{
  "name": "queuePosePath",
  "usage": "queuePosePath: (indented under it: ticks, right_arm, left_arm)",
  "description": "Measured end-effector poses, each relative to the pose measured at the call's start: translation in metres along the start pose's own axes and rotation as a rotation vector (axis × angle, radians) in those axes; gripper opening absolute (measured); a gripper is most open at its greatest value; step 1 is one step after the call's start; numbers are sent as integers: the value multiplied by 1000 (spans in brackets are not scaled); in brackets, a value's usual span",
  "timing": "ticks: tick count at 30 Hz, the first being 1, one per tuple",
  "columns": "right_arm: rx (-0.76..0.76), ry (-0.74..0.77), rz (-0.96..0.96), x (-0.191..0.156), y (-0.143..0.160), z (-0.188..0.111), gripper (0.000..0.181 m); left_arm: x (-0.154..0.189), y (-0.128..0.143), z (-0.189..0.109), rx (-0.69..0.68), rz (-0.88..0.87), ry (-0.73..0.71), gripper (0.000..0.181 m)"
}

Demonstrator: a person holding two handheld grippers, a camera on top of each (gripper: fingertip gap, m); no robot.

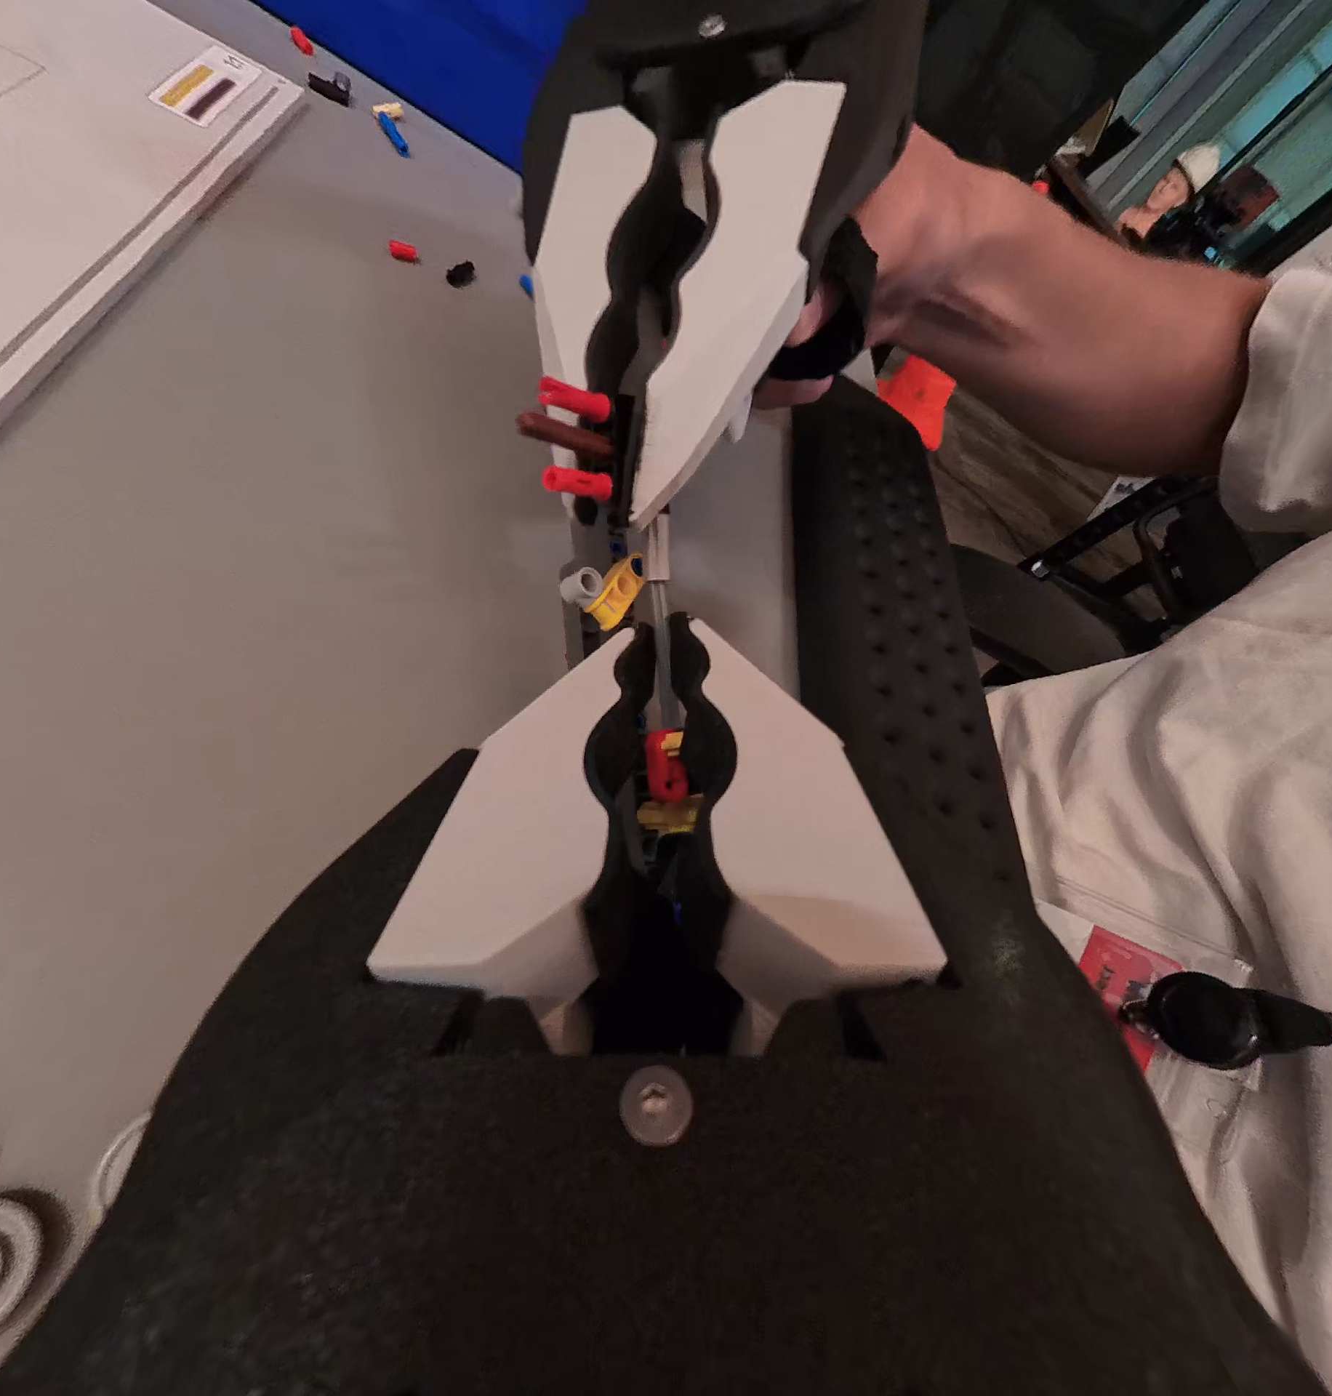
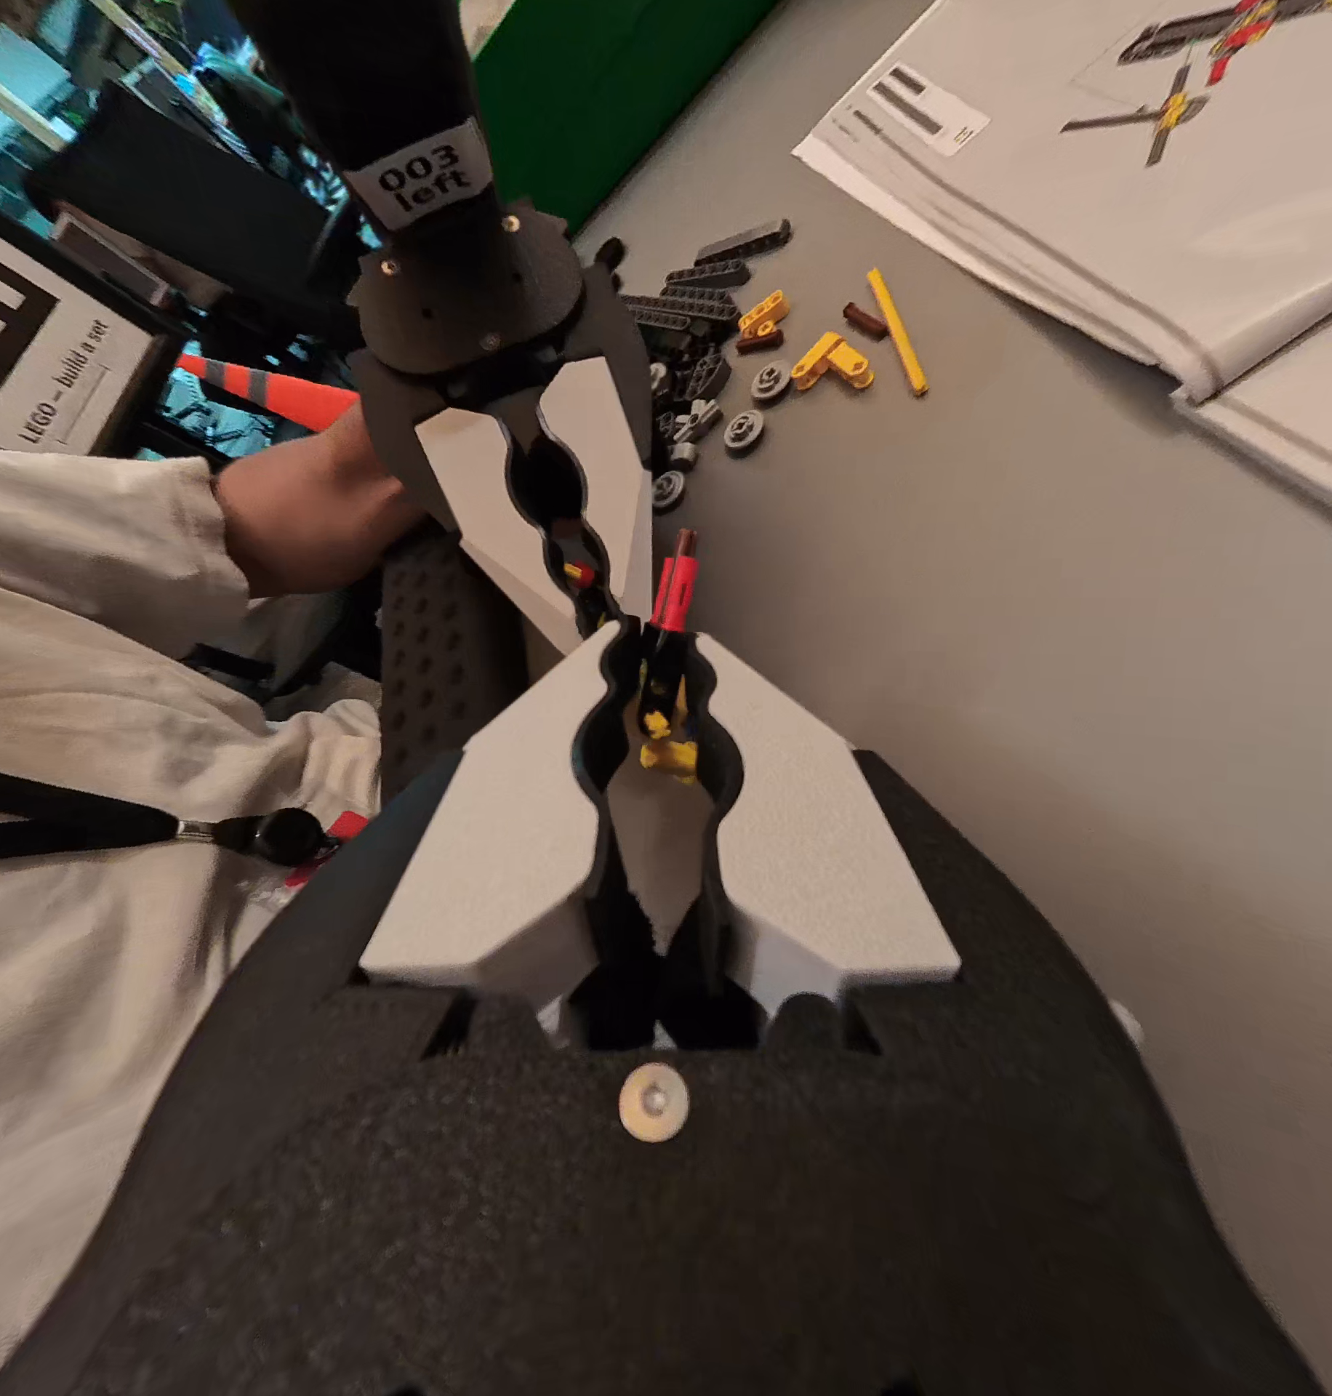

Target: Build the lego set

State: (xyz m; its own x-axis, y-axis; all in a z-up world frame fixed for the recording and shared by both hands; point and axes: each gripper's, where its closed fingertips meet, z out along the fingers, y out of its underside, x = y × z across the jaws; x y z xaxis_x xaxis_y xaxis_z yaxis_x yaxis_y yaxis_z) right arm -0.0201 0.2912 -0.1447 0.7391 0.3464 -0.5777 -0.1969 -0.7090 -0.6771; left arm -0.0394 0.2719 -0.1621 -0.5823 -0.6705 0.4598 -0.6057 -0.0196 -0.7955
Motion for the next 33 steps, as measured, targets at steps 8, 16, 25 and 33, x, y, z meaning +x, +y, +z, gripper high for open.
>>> queuePosePath:
  ticks: [8,16,25,33]
  right_arm:
    - [133,-15,-17,-8,-15,-4,9]
    - [88,100,-35,7,-4,2,12]
    - [-2,415,-278,22,-3,-4,21]
    - [44,332,-225,13,-6,-7,11]
  left_arm:
    - [7,-11,-9,82,-76,88,2]
    - [-2,0,-1,8,-60,10,2]
    - [-7,4,2,-17,-59,-21,2]
    - [-6,4,1,-15,-72,-8,2]
